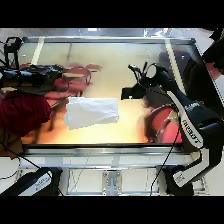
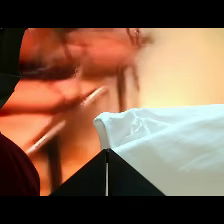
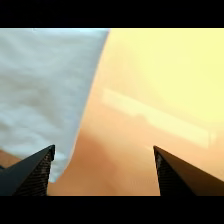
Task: Fold the shirts.
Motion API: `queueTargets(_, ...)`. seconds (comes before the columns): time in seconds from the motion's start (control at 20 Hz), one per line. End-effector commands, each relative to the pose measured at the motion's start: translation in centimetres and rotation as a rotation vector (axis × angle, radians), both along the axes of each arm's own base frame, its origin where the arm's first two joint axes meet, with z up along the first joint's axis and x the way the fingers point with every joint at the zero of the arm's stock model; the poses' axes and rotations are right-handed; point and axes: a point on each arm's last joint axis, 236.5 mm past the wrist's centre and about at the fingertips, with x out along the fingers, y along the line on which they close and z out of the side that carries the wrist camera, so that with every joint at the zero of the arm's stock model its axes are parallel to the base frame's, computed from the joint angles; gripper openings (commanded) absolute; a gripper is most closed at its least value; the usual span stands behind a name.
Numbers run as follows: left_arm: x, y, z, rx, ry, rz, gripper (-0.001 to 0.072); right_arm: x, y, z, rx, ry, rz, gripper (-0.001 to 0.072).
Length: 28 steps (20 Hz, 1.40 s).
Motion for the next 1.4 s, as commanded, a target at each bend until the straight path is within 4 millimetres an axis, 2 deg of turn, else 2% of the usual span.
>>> queueTargets(0.0,0.3,-0.6,-0.5,-0.035,0.015,-0.006,0.0017,0.4,-1.1,-3.8,0.176,0.077,-0.195,0.0678)
queueTargets(0.15,0.9,-0.7,-2.4,-0.045,0.060,-0.006,0.0017,-1.1,2.6,-5.6,0.367,0.149,-0.188,0.0680)
queueTargets(0.3,1.2,-1.2,-3.8,-0.075,0.102,-0.009,0.0017,-0.6,6.4,-5.6,0.520,0.169,-0.200,0.0680)
queueTargets(0.4,1.0,-1.2,-4.6,-0.077,0.130,-0.012,0.0017,-1.1,8.4,-5.8,0.552,0.180,-0.190,0.0680)
queueTargets(0.6,1.0,-1.2,-4.6,-0.077,0.131,-0.012,0.0017,-4.2,12.4,-6.0,0.550,0.214,-0.105,0.0677)
queueTargets(0.65,1.0,-1.2,-4.6,-0.076,0.131,-0.013,0.0017,-5.0,13.3,-5.9,0.549,0.220,-0.084,0.0643)
queueTargets(0.75,0.9,-1.2,-4.6,-0.076,0.134,-0.014,0.0017,-6.5,15.0,-5.5,0.561,0.242,-0.042,0.0370)
queueTargets(0.85,0.7,-1.3,-4.8,-0.076,0.145,-0.017,0.0017,-6.9,16.1,-3.8,0.601,0.250,0.000,0.0078)
queueTargets(0.9,0.6,-1.3,-4.8,-0.077,0.152,-0.019,0.0017,-6.5,16.3,-2.3,0.623,0.233,0.029,0.0015)
queueTargets(1.0,0.4,-1.4,-4.9,-0.077,0.158,-0.021,0.0017,-4.2,16.0,1.3,0.665,0.160,0.064,0.0014)
queueTargets(1.15,0.2,-1.4,-5.0,-0.077,0.170,-0.025,0.0017,0.8,12.5,6.7,0.675,0.027,0.033,0.0014)
queueTargets(1.25,0.1,-1.4,-5.1,-0.077,0.173,-0.026,0.0017,3.9,7.5,9.0,0.603,-0.049,-0.022,0.0013)
queueTargets(1.35,0.1,-1.4,-5.1,-0.077,0.173,-0.026,0.0017,6.0,1.6,10.4,0.515,-0.106,-0.115,0.0012)
